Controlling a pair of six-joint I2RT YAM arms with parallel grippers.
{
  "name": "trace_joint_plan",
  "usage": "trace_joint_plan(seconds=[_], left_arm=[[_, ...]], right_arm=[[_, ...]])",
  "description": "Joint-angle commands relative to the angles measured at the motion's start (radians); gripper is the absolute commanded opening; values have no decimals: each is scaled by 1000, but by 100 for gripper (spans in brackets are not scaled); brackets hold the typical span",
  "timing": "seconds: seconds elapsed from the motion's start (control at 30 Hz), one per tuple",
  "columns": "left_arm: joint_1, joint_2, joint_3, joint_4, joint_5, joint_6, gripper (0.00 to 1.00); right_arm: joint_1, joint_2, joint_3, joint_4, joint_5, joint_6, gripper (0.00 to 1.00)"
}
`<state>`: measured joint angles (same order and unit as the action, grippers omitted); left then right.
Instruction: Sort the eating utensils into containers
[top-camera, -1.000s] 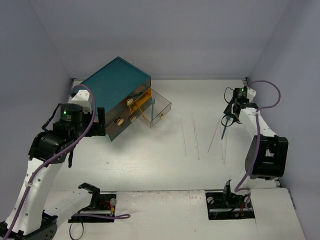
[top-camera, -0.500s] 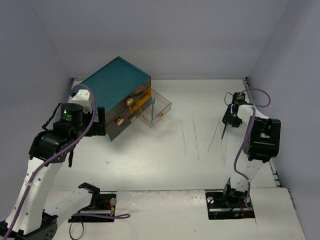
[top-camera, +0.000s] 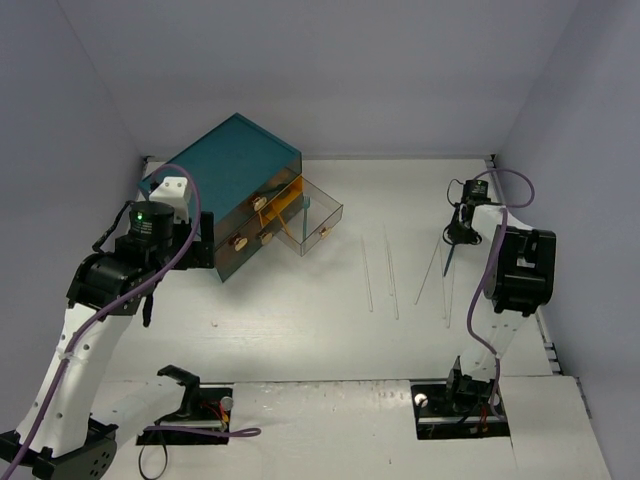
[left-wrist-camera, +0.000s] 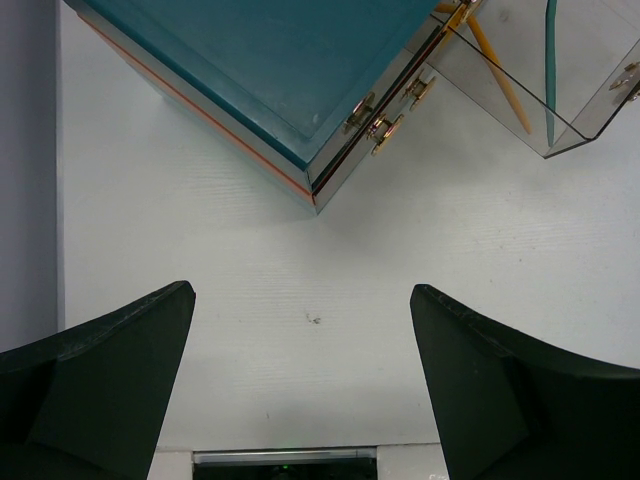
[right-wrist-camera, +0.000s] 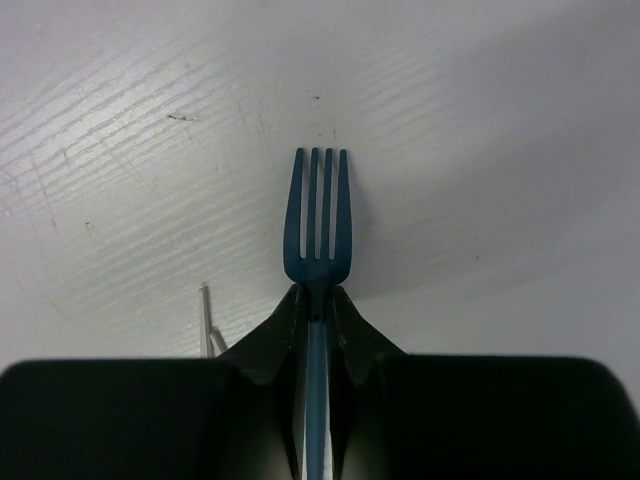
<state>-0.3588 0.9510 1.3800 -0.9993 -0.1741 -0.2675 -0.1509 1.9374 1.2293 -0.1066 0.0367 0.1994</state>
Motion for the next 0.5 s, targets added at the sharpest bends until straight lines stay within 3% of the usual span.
trace_joint_plan(seconds=[0.0, 0.27, 0.47], left_arm=[[6, 11, 37, 28, -21, 13, 88], [6, 44, 57, 34, -5, 4, 88], [6, 60, 61, 41, 15, -3, 88]], right_arm=[[7, -38, 41, 5, 3, -1, 0], [187, -241, 162, -8, 6, 16, 0], [389, -229, 351, -4, -86, 119, 0]])
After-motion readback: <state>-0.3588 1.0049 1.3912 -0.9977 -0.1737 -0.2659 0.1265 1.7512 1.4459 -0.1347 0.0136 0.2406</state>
